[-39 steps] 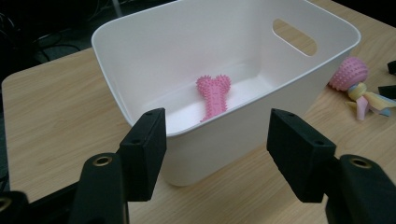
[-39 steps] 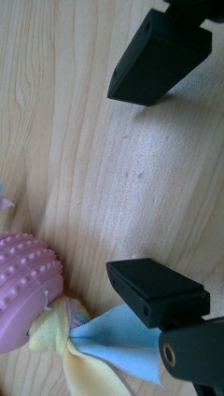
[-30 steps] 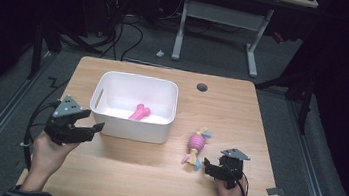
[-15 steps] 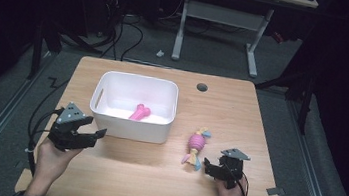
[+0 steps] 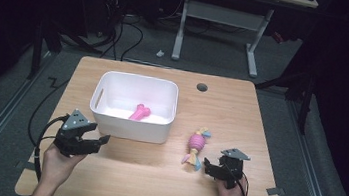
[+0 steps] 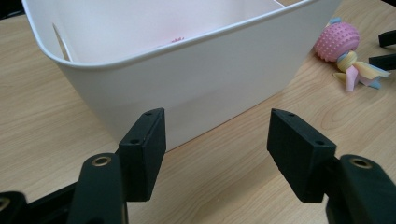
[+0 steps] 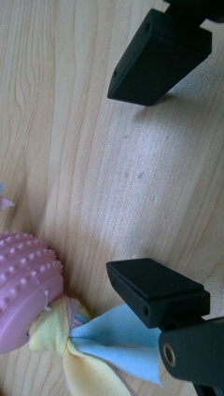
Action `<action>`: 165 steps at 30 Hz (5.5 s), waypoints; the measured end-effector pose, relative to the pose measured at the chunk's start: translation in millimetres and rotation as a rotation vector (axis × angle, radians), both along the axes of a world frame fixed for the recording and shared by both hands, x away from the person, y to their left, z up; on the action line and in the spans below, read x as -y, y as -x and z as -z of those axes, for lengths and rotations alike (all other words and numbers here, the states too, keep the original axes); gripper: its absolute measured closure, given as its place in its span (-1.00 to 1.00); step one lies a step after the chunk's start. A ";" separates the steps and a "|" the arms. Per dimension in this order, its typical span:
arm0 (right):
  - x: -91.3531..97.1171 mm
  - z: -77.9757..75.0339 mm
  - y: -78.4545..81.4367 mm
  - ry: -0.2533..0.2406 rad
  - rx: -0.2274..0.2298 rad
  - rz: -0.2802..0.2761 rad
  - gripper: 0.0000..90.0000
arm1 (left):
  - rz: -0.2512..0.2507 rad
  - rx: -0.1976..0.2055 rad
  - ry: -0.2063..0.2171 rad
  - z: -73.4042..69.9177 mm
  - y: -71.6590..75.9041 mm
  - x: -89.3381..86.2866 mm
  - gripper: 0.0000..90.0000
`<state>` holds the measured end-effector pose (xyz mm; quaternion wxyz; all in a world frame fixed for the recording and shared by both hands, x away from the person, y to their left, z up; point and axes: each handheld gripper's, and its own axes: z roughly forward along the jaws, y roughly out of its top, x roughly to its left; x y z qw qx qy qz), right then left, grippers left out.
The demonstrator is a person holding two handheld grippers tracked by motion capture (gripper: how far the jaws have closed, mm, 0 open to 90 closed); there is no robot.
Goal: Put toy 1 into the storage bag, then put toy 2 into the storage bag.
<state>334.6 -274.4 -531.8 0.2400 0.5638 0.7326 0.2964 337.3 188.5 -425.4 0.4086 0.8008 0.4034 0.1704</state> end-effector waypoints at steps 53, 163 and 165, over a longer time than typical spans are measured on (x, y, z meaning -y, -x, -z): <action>-0.2 0.0 0.1 0.000 -0.001 0.001 -0.66 | -0.007 -0.023 -0.039 76.8 -7.3 48.2 -0.17; -58.4 -38.7 -63.7 0.049 -0.174 -0.197 -0.27 | 0.002 -0.035 -0.078 110.1 -20.9 69.7 -0.37; -57.7 -38.7 -63.7 0.040 -0.176 -0.196 -0.27 | 0.002 -0.035 -0.079 110.1 -20.9 69.7 -0.37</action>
